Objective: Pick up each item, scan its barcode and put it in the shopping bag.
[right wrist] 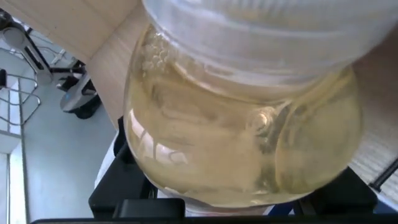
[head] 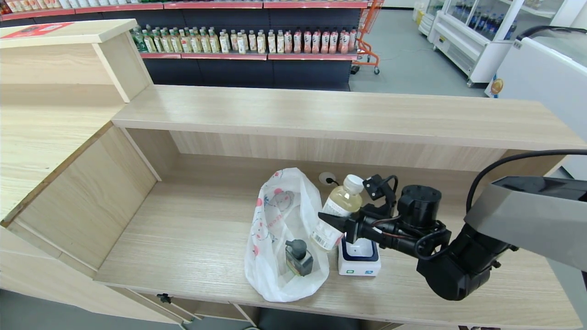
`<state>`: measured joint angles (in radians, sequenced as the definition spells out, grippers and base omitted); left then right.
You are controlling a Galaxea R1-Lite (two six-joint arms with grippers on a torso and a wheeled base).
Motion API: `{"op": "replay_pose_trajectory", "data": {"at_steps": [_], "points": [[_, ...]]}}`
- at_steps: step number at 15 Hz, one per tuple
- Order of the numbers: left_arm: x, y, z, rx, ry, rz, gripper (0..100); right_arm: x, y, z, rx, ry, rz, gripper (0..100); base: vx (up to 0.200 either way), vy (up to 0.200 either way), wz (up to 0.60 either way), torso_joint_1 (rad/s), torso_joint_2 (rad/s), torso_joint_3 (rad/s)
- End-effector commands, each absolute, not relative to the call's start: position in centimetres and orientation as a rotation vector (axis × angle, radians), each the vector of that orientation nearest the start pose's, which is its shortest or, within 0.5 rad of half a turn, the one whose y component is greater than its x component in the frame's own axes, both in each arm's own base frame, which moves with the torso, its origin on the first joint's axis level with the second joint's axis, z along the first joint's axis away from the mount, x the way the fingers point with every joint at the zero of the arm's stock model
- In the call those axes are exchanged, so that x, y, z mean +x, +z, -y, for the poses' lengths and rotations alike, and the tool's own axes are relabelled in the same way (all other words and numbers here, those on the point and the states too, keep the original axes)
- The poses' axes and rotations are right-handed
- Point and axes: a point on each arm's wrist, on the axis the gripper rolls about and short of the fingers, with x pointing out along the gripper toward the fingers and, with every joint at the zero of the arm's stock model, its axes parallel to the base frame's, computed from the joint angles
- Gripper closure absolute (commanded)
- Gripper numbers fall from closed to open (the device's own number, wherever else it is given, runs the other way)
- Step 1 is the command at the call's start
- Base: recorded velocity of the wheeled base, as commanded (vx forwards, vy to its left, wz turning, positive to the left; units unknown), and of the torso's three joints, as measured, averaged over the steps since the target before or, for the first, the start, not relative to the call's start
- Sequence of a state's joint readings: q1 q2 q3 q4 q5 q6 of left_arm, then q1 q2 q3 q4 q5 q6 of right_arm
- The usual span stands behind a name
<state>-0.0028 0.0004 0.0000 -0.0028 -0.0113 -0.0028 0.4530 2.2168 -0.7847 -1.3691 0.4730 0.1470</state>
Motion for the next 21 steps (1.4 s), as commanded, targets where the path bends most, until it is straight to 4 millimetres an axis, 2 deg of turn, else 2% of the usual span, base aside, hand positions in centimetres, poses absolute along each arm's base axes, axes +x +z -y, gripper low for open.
{"op": "replay_pose_trajectory", "data": {"at_steps": [1, 3, 4, 6, 8, 10, 12, 13, 14, 16, 21], "points": [[-2.3, 7.6, 0.0, -0.003, -0.014, 0.002, 0, 34.3, 9.6, -17.3, 0.067, 0.912, -0.011, 100, 0.0, 0.0, 0.0, 0.0, 0.0, 0.0], [-2.3, 7.6, 0.0, -0.003, -0.014, 0.002, 0, 35.5, 11.7, -16.7, -0.062, 0.83, 0.086, 100, 0.0, 0.0, 0.0, 0.0, 0.0, 0.0], [-2.3, 7.6, 0.0, -0.003, -0.015, 0.002, 0, 35.9, 12.6, -16.1, -0.09, 0.729, 0.101, 100, 0.0, 0.0, 0.0, 0.0, 0.0, 0.0], [-2.3, 7.6, 0.0, -0.003, -0.015, 0.003, 0, 35.5, 12.4, -14.7, -0.132, 0.546, 0.066, 100, 0.0, 0.0, 0.0, 0.0, 0.0, 0.0], [-2.3, 7.6, 0.0, -0.003, -0.015, 0.002, 0, 35.0, 12.1, -13.1, -0.241, 0.507, 0.087, 100, 0.0, 0.0, 0.0, 0.0, 0.0, 0.0], [-2.3, 7.6, 0.0, -0.003, -0.014, 0.002, 0, 35.5, 13.0, -13.3, -0.237, 0.648, 0.147, 100, 0.0, 0.0, 0.0, 0.0, 0.0, 0.0], [-2.3, 7.6, 0.0, -0.003, -0.014, 0.002, 0, 36.0, 12.9, -15.2, -0.131, 0.74, 0.155, 100, 0.0, 0.0, 0.0, 0.0, 0.0, 0.0], [-2.3, 7.6, 0.0, -0.003, -0.014, 0.002, 0, 37.2, 12.9, -16.7, -0.067, 0.784, 0.192, 100, 0.0, 0.0, 0.0, 0.0, 0.0, 0.0], [-2.3, 7.6, 0.0, -0.003, -0.014, 0.003, 0, 38.0, 12.2, -16.6, -0.071, 0.861, 0.19, 100, 0.0, 0.0, 0.0, 0.0, 0.0, 0.0], [-2.3, 7.6, 0.0, -0.003, -0.014, 0.002, 0, 39.2, 10.7, -16.5, -0.054, 0.881, 0.174, 100, 0.0, 0.0, 0.0, 0.0, 0.0, 0.0], [-2.3, 7.6, 0.0, -0.003, -0.015, 0.002, 0, 39.8, 9.9, -17.2, 0.025, 0.991, 0.12, 100, 0.0, 0.0, 0.0, 0.0, 0.0, 0.0]]}}
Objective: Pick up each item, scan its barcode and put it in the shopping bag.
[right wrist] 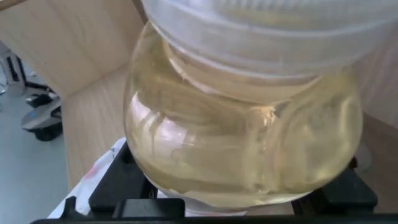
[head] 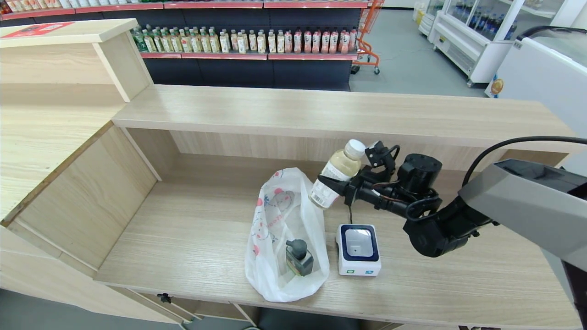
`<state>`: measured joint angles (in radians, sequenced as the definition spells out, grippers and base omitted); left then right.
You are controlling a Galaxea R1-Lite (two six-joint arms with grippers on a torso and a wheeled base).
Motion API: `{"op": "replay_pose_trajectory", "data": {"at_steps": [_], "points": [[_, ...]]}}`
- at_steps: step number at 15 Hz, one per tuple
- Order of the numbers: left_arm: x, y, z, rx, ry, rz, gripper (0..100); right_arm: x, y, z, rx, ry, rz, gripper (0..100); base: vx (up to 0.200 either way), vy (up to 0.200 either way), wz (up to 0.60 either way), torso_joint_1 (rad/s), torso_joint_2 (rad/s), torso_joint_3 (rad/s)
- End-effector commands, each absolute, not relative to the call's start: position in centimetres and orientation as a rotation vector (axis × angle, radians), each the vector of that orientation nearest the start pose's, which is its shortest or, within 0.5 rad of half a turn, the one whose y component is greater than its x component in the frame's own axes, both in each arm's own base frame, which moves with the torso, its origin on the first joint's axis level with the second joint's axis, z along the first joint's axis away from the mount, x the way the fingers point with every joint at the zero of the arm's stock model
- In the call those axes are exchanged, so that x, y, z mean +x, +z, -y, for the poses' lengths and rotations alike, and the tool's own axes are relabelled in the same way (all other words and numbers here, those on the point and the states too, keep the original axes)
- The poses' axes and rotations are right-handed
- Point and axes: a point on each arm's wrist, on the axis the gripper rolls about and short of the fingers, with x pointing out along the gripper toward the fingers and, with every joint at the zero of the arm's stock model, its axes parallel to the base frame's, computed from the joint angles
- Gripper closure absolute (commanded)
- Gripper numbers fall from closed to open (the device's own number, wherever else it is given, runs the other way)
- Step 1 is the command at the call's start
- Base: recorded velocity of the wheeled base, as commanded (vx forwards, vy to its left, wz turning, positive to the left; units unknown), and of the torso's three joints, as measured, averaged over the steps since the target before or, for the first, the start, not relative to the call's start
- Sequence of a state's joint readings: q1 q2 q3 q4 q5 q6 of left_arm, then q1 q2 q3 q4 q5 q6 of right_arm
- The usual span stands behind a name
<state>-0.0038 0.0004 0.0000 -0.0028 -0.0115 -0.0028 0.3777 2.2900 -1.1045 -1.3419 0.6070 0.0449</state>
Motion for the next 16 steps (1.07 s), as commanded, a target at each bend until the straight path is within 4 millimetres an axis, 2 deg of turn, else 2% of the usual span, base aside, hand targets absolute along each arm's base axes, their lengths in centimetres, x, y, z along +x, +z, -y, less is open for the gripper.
{"op": "replay_pose_trajectory", "data": {"at_steps": [1, 6, 12, 16], "points": [[-2.3, 7.6, 0.0, -0.003, -0.015, 0.003, 0, 39.7, 9.7, -17.2, 0.045, 1.026, 0.1, 100, 0.0, 0.0, 0.0, 0.0, 0.0, 0.0], [-2.3, 7.6, 0.0, -0.003, -0.014, 0.002, 0, 39.4, 9.3, -17.3, 0.095, 1.161, 0.003, 100, 0.0, 0.0, 0.0, 0.0, 0.0, 0.0], [-2.3, 7.6, 0.0, 0.0, -0.014, 0.003, 0, 40.1, 6.7, -18.7, 0.148, 1.194, -0.083, 100, 0.0, 0.0, 0.0, 0.0, 0.0, 0.0], [-2.3, 7.6, 0.0, 0.0, -0.014, 0.003, 0, 40.7, 6.9, -18.9, 0.188, 1.215, -0.125, 100, 0.0, 0.0, 0.0, 0.0, 0.0, 0.0]]}}
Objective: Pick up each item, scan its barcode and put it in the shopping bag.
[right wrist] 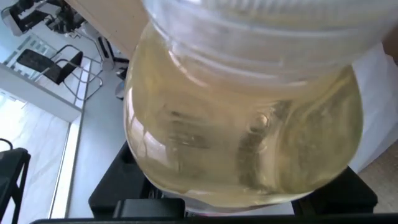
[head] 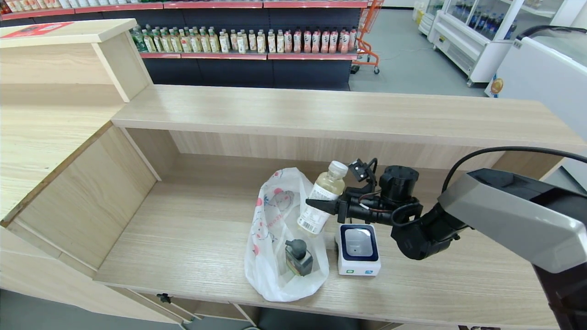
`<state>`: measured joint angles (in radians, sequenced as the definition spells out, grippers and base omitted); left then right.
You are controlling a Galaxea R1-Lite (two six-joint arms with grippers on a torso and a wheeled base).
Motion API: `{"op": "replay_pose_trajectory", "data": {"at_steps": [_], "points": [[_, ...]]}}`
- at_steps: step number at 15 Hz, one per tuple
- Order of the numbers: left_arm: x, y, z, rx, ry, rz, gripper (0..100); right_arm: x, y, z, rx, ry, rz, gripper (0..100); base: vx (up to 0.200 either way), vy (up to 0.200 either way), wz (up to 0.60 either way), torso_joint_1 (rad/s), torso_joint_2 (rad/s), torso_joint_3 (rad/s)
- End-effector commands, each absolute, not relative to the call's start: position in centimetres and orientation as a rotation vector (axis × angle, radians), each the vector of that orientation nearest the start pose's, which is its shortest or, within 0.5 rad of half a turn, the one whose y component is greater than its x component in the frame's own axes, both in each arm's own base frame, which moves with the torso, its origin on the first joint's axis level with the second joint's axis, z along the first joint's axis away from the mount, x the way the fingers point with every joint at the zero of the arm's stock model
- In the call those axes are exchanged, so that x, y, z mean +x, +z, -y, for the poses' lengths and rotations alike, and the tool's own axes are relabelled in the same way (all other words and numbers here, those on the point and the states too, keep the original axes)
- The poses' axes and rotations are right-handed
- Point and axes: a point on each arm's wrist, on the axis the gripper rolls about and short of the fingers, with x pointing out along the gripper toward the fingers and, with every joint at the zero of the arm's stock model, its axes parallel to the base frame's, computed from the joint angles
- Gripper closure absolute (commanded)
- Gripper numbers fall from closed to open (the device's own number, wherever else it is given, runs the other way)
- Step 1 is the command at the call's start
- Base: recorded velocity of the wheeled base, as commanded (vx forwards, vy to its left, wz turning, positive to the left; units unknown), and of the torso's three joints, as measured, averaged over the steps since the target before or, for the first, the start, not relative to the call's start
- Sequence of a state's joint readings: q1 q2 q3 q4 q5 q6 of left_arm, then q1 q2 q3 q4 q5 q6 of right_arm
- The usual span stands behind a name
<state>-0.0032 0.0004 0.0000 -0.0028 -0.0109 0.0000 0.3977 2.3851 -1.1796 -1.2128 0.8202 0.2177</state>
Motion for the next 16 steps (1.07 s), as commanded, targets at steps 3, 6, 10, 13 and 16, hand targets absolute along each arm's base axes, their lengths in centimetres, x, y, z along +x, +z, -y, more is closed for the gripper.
{"op": "replay_pose_trajectory", "data": {"at_steps": [3, 6, 10, 13, 16], "points": [[-2.3, 7.6, 0.0, -0.002, -0.014, 0.003, 0, 40.6, 6.9, -18.9, 0.191, 1.23, -0.13, 100, 0.0, 0.0, 0.0, 0.0, 0.0, 0.0], [-2.3, 7.6, 0.0, -0.002, -0.015, 0.002, 0, 40.6, 6.8, -18.9, 0.194, 1.238, -0.147, 100, 0.0, 0.133, 0.0, 0.0, 0.0, 0.0], [-2.3, 7.6, 0.0, 0.0, -0.015, 0.003, 0, 40.6, 5.7, -19.1, 0.202, 1.238, -0.173, 100, 0.0, 0.0, 0.0, 0.0, 0.0, 0.0], [-2.3, 7.6, 0.0, 0.0, -0.015, 0.003, 0, 40.5, 4.5, -19.1, 0.207, 1.231, -0.202, 100, 0.0, 0.0, 0.0, 0.0, 0.0, 0.0], [-2.3, 7.6, 0.0, 0.0, -0.015, 0.003, 0, 40.7, 2.2, -19.1, 0.201, 1.225, -0.193, 100, 0.0, 0.0, 0.0, 0.0, 0.0, 0.0]]}}
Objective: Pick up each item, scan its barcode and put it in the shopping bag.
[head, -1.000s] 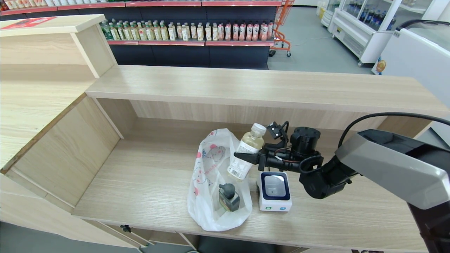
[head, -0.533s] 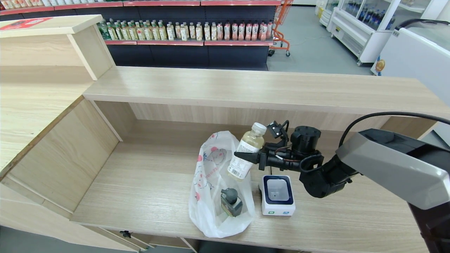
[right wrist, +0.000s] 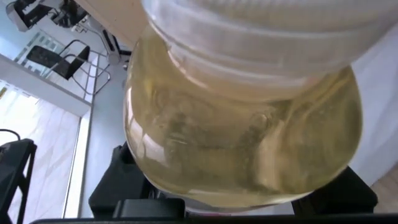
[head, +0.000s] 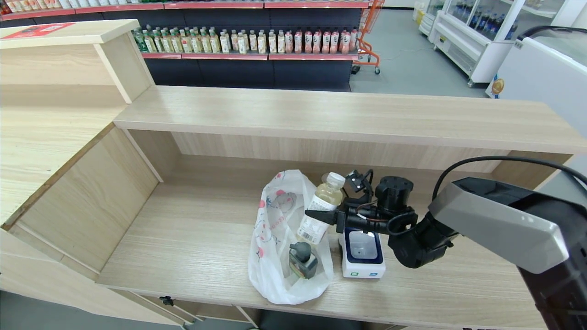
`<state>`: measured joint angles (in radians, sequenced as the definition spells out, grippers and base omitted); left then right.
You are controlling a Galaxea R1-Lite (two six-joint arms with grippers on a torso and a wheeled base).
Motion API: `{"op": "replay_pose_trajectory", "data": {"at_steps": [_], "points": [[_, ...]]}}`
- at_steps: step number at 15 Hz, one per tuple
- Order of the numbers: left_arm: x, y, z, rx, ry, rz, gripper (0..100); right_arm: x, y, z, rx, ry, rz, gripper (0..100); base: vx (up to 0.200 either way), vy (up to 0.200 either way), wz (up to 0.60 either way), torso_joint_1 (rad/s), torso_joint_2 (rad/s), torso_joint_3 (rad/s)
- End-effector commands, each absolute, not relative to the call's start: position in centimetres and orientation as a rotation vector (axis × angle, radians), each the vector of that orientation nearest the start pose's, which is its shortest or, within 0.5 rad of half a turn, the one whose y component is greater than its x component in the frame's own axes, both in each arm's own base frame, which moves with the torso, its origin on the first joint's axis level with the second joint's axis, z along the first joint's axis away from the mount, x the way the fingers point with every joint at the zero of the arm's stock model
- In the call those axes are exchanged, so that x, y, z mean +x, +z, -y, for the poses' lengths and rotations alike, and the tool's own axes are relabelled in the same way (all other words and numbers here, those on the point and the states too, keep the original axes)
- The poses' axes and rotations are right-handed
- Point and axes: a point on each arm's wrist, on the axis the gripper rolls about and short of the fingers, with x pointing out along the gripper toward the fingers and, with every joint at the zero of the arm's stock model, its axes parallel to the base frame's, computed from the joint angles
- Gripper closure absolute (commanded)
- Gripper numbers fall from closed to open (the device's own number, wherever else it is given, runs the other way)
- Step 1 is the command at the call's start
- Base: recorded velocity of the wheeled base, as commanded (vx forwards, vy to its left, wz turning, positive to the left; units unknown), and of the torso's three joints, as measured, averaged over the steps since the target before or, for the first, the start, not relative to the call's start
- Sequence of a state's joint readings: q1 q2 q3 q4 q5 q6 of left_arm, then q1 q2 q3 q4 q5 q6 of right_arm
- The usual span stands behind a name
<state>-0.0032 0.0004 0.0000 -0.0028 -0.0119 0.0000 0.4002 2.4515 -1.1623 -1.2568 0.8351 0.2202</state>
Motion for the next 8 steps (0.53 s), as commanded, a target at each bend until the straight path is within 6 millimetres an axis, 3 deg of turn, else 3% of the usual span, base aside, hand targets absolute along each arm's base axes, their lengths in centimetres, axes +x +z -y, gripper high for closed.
{"op": "replay_pose_trajectory", "data": {"at_steps": [1, 5, 8], "points": [[-2.3, 7.6, 0.0, 0.0, -0.015, 0.003, 0, 40.9, 1.4, -19.1, 0.193, 1.224, -0.174, 100, 0.0, 0.0, 0.0, 0.0, 0.0, 0.0], [-2.3, 7.6, 0.0, 0.0, -0.015, 0.003, 0, 41.7, -0.8, -18.7, 0.063, 1.214, -0.095, 100, 0.0, 0.0, 0.0, 0.0, 0.0, 0.0], [-2.3, 7.6, 0.0, 0.0, -0.015, 0.003, 0, 42.8, -1.0, -18.7, -0.006, 1.204, -0.017, 100, 0.0, 0.0, 0.0, 0.0, 0.0, 0.0]]}}
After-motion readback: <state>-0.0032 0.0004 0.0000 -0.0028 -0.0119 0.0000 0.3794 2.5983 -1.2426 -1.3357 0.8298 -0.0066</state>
